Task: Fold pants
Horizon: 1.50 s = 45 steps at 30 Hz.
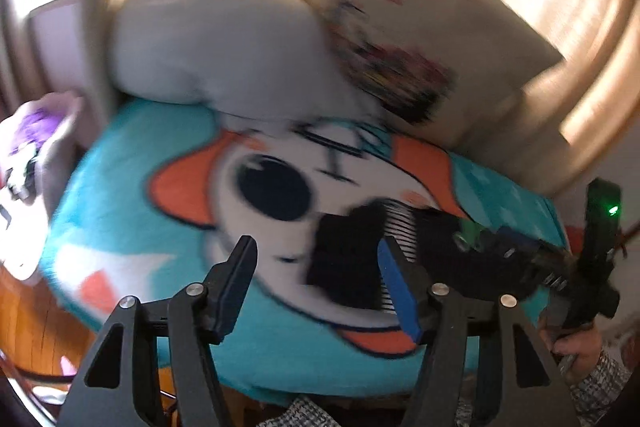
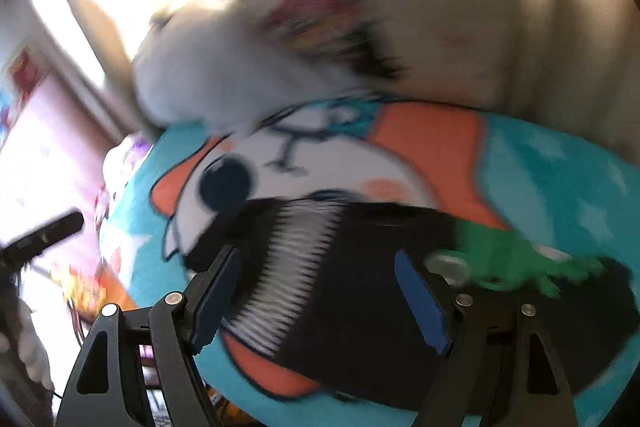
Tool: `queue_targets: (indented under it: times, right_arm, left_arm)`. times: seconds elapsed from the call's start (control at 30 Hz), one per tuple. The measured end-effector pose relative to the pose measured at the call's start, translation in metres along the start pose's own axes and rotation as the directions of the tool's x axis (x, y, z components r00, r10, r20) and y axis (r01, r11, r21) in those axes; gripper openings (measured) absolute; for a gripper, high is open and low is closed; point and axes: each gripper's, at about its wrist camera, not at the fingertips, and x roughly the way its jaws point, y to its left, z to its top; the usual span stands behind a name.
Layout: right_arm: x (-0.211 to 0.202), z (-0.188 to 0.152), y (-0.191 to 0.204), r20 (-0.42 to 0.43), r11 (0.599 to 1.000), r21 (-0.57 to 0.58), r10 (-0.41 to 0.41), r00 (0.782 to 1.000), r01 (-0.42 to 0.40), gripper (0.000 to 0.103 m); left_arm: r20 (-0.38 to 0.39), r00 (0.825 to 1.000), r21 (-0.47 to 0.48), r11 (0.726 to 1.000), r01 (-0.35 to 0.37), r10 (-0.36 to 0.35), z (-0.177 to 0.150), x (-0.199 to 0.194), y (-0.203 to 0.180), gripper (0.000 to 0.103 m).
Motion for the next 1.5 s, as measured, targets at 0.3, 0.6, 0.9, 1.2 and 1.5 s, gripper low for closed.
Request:
queue_targets:
  times: [0.3,0.6,0.9,1.2,1.5]
  right_arm:
    - [-0.119,-0.065,-0.194,0.06,0.896,0.378,-0.275,0.96,0.233,0.084]
    - [-0.111,-0.108,-0.251,0.025,0.874,0.477,-0.122,0.992,0.095,0.084]
    - [-0.066,-0.098,-0.249,0.04,0.891,0.45,0.054,0.998,-0.066,0.084]
    - [-0.032,-0.091,-0.245,0.061,0.89,0.443,0.092,0.994,-0.11,0.084]
    - [-0.022,-0.087,-0.236,0.029,0.878,0.46,0.133,0.991,-0.132,0.025]
  left_arm:
    - [-0.242,0.95,0.178,0.954,0.241,-0.195,-0.002,0.098,-0.164,0.062]
    - [-0.487,0.828,0.229,0.875,0.427,-0.277,0.004,0.2,-0.32,0.062]
    - [-0.618,0.763,0.276,0.857,0.436,-0.189,-0.01,0.27,-0.384,0.062]
    - [-0.662,0.739,0.352,0.817,0.456,-0.127,-0.019,0.292,-0.405,0.059]
    - [-0.641,0.744,0.307,0.827,0.471,-0.187,-0.009,0.273,-0.382,0.008]
